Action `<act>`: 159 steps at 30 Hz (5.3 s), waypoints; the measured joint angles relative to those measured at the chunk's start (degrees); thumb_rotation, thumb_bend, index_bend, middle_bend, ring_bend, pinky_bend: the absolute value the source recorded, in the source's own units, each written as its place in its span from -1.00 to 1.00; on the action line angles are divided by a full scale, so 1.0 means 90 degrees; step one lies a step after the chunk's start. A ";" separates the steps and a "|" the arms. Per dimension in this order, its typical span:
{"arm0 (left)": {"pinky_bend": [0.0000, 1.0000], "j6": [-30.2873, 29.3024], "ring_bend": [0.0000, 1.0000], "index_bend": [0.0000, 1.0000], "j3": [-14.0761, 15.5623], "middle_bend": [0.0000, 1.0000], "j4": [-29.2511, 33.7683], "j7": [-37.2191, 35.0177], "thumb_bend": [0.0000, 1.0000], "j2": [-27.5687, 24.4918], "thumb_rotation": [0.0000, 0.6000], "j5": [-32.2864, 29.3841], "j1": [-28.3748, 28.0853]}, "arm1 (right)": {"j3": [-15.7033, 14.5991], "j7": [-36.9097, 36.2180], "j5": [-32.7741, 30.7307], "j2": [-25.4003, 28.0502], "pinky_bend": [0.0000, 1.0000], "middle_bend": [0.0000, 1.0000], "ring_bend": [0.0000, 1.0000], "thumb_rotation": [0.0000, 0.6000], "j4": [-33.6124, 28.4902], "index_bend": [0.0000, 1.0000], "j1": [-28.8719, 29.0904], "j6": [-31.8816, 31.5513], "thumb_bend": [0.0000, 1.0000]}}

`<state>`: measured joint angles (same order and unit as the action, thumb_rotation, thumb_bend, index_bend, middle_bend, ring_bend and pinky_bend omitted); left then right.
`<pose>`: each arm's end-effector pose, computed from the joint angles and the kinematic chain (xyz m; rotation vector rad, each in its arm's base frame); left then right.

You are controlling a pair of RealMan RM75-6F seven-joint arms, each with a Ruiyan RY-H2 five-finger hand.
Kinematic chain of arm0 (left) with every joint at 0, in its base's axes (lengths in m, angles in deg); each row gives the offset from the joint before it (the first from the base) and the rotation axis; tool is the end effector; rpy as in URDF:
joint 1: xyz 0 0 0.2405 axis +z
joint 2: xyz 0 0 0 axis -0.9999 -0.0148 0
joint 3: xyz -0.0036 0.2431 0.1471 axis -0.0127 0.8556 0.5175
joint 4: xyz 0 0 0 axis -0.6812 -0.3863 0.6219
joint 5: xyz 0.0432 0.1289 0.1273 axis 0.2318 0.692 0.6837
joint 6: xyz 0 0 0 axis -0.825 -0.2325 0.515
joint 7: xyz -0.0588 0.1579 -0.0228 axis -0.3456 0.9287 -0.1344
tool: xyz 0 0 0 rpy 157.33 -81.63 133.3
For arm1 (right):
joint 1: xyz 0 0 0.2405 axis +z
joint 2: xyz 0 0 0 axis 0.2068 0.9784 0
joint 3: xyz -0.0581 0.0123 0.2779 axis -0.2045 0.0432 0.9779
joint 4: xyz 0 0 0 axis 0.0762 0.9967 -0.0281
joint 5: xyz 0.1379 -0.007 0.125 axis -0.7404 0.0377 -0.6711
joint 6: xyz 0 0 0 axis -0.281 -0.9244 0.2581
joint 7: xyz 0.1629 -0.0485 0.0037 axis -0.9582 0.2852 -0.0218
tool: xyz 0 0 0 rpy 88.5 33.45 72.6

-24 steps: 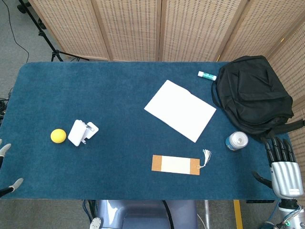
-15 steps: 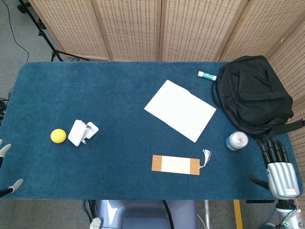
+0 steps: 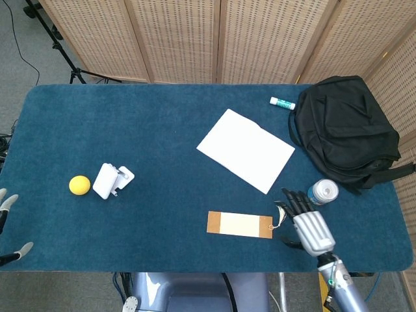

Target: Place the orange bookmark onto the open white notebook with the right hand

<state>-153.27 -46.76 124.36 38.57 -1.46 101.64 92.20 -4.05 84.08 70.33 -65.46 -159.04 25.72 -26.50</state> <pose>-0.3086 0.1542 0.2223 -1.2919 -0.9501 -0.8785 -0.2431 -0.2390 0.0664 1.7150 -1.0343 1.0098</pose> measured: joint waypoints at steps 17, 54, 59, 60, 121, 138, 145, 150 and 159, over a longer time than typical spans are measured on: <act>-1.00 0.0104 -1.00 -1.00 -0.0007 -1.00 -0.0014 -0.0260 -1.00 -0.0123 1.00 -0.0062 -0.0045 | 0.0305 0.2553 -0.2243 -0.2087 -1.00 -1.00 -1.00 1.00 0.0031 -0.57 0.0709 0.0598 -0.45; -1.00 0.0108 -1.00 -1.00 -0.0046 -1.00 0.0012 -0.0291 -1.00 -0.0116 1.00 -0.0187 -0.0051 | 0.0303 0.3007 -0.3516 -0.2614 -1.00 -1.00 -1.00 1.00 0.0211 -0.41 0.1164 0.0213 -0.35; -1.00 0.0137 -1.00 -1.00 -0.0042 -1.00 0.0006 -0.0297 -1.00 -0.0120 1.00 -0.0185 -0.0066 | 0.0268 0.2930 -0.3435 -0.2623 -1.00 -1.00 -1.00 1.00 0.0287 -0.35 0.1191 0.0198 -0.22; -1.00 0.0141 -1.00 -1.00 -0.0043 -1.00 0.0006 -0.0297 -1.00 -0.0121 1.00 -0.0186 -0.0068 | 0.0259 0.2905 -0.3403 -0.2622 -1.00 -1.00 -1.00 1.00 0.0302 -0.34 0.1192 0.0193 -0.20; -1.00 0.1013 -1.00 -1.00 -0.0354 -1.00 0.0175 0.1256 -1.00 0.0489 1.00 -0.1547 -0.0623 | 0.0895 -0.1973 -0.0297 -0.1304 -1.00 -1.00 -1.00 1.00 0.7086 -0.17 0.4847 0.3756 0.03; -1.00 0.1129 -1.00 -1.00 -0.0402 -1.00 0.0096 0.1490 -1.00 0.0656 1.00 -0.1842 -0.0760 | -0.1513 -0.5209 0.1976 -0.2082 -0.87 -1.00 -1.00 1.00 0.9055 -0.17 0.5317 0.2678 0.29; -1.00 0.1174 -1.00 -1.00 -0.0389 -1.00 0.0082 0.1489 -1.00 0.0652 1.00 -0.1861 -0.0799 | -0.1854 -0.5325 0.2228 -0.2171 -0.86 -1.00 -1.00 1.00 0.9232 -0.17 0.5315 0.2301 0.29; -1.00 0.1160 -1.00 -1.00 -0.0384 -1.00 0.0071 0.1490 -1.00 0.0662 1.00 -0.1870 -0.0804 | -0.2000 -0.5250 0.2316 -0.2236 -0.86 -1.00 -1.00 1.00 0.9338 -0.17 0.5292 0.2117 0.28; -1.00 0.1204 -1.00 -1.00 -0.0378 -1.00 0.0051 0.1503 -1.00 0.0671 1.00 -0.1928 -0.0839 | -0.2222 -0.4819 0.2454 -0.2350 -0.86 -1.00 -1.00 1.00 0.9598 -0.17 0.5270 0.1988 0.24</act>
<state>-142.44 -50.17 124.82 52.10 4.57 84.28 84.65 -24.04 40.71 92.41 -86.61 -72.66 73.14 -8.61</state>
